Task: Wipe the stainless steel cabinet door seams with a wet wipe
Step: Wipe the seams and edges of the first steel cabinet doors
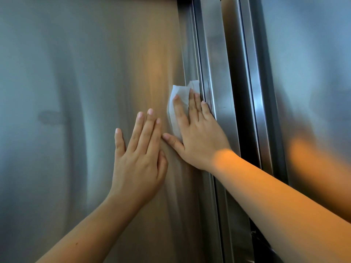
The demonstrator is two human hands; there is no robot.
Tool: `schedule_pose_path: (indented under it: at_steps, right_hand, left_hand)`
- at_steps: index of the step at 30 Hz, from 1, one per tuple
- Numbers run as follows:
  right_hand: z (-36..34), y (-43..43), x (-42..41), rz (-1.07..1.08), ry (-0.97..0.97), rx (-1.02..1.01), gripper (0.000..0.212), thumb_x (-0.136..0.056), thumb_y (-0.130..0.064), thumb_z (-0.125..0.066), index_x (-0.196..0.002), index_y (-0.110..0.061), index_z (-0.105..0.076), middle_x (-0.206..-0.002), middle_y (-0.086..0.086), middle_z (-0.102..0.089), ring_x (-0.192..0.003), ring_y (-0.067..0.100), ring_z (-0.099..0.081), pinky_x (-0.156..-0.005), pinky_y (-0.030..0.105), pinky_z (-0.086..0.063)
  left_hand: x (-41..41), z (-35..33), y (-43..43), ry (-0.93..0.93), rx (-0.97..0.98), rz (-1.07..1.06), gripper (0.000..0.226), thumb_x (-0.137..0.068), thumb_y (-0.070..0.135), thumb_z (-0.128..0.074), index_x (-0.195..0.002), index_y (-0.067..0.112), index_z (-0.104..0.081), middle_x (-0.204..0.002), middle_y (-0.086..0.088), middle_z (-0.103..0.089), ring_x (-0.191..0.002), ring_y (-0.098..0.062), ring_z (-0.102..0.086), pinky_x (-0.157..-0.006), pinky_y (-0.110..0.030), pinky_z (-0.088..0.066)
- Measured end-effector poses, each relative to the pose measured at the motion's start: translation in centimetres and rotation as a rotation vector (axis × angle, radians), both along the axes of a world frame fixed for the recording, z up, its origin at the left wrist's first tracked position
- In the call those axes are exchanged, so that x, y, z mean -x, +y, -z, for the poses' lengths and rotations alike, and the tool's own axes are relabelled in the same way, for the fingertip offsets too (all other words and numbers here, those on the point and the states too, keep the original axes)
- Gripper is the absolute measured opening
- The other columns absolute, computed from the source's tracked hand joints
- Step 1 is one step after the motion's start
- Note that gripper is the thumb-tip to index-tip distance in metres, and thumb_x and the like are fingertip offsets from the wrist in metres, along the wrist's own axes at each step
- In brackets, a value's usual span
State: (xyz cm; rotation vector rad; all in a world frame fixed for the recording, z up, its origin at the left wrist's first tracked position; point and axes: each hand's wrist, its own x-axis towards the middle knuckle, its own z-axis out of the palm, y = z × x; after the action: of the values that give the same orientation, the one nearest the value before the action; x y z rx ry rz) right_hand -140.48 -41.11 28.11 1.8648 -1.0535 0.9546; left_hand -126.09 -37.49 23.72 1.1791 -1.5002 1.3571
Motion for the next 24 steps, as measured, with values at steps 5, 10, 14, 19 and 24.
schedule_pose_path:
  at_steps: [5,10,14,19,24]
  right_hand:
    - [1.9,0.3,0.1,-0.013,0.004,-0.031,0.079,-0.081,-0.060,0.009,-0.135,-0.007,0.032,-0.148,0.031,0.018,-0.140,0.037,0.016,-0.113,0.038,0.011]
    - [4.4,0.7,0.1,-0.022,0.006,-0.064,0.077,-0.082,-0.060,0.010,-0.132,-0.008,0.036,-0.148,0.030,0.020,-0.140,0.037,0.018,-0.112,0.038,0.013]
    - [6.0,0.8,0.1,-0.029,-0.006,-0.074,0.076,-0.083,-0.060,0.010,-0.131,-0.008,0.037,-0.148,0.030,0.020,-0.139,0.037,0.019,-0.112,0.038,0.014]
    - [8.0,0.8,0.1,-0.042,-0.009,-0.091,0.075,-0.084,-0.060,0.008,-0.131,-0.008,0.038,-0.148,0.030,0.020,-0.139,0.037,0.018,-0.111,0.037,0.014]
    - [10.2,1.1,0.0,-0.045,-0.015,-0.110,0.077,-0.086,-0.060,0.008,-0.135,-0.007,0.032,-0.149,0.030,0.017,-0.140,0.037,0.016,-0.113,0.038,0.011]
  left_hand:
    - [0.0,1.0,0.3,0.003,-0.015,0.023,0.054,-0.090,0.024,-0.028,-0.139,0.004,-0.033,-0.148,-0.014,-0.029,-0.137,-0.030,-0.024,-0.106,-0.059,-0.020]
    - [0.0,2.6,0.4,0.023,-0.051,0.042,0.054,-0.091,0.026,-0.027,-0.140,0.005,-0.031,-0.149,-0.013,-0.026,-0.139,-0.028,-0.020,-0.109,-0.057,-0.014]
    - [0.3,3.9,0.4,0.033,-0.080,0.059,0.054,-0.092,0.026,-0.027,-0.141,0.003,-0.031,-0.150,-0.013,-0.025,-0.139,-0.027,-0.017,-0.109,-0.056,-0.011]
    - [0.4,5.7,0.7,0.031,-0.138,0.071,0.054,-0.092,0.027,-0.026,-0.142,0.005,-0.028,-0.151,-0.012,-0.022,-0.140,-0.026,-0.015,-0.110,-0.055,-0.008]
    - [0.1,8.1,1.2,0.016,-0.168,0.069,0.054,-0.093,0.028,-0.026,-0.141,0.005,-0.033,-0.150,-0.012,-0.025,-0.140,-0.025,-0.018,-0.109,-0.057,-0.012]
